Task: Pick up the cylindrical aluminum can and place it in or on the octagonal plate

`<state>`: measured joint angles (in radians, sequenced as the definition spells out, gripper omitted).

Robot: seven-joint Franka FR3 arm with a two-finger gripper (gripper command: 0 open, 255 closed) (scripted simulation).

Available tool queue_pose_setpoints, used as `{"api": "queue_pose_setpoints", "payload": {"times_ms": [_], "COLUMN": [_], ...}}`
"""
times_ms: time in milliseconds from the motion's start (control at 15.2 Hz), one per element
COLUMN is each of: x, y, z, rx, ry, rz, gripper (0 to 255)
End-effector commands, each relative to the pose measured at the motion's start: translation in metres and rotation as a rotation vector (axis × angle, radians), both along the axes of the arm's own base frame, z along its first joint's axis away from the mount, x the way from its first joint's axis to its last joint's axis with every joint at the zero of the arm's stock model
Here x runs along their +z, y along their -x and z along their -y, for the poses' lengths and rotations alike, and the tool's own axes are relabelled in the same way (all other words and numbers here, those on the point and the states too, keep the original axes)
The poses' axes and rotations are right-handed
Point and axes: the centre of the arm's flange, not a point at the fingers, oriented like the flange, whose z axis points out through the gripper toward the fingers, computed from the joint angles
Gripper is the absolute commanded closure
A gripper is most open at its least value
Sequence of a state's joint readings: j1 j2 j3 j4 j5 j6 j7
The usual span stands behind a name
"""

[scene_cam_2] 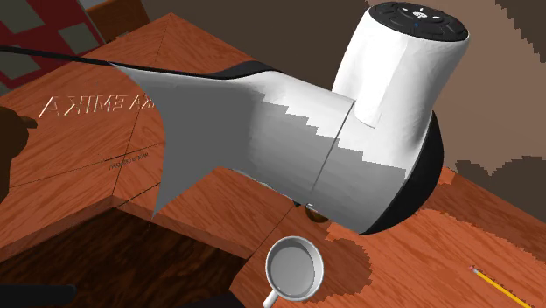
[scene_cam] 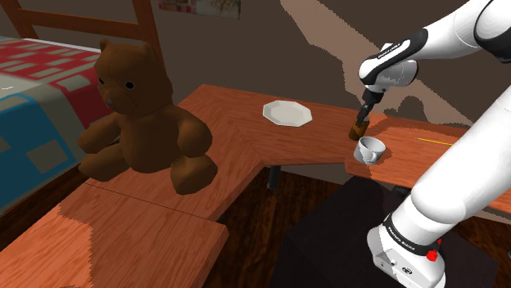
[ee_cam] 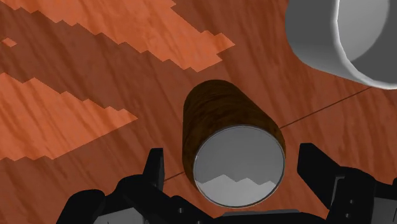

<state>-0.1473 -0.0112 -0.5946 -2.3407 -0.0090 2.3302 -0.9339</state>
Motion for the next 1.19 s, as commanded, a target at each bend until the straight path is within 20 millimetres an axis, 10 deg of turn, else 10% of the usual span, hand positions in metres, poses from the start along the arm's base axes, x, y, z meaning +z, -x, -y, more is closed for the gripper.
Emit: {"api": "queue_pose_setpoints", "payload": {"times_ms": [0,528,594,1122], "x": [-0.0097,-0.0127,-0.0127,-0.0131], "y": [-0.0003,-0.0003,-0.0003,-0.0004], "z": [-0.0001,-0.0001,-0.0001,-0.0003], "rx": [0.000,0.000,0.000,0.000], "ry": [0.000,0.000,0.000,0.000], "rz": [0.000,0.000,0.000,0.000], "gripper": [0,0,255,255]}}
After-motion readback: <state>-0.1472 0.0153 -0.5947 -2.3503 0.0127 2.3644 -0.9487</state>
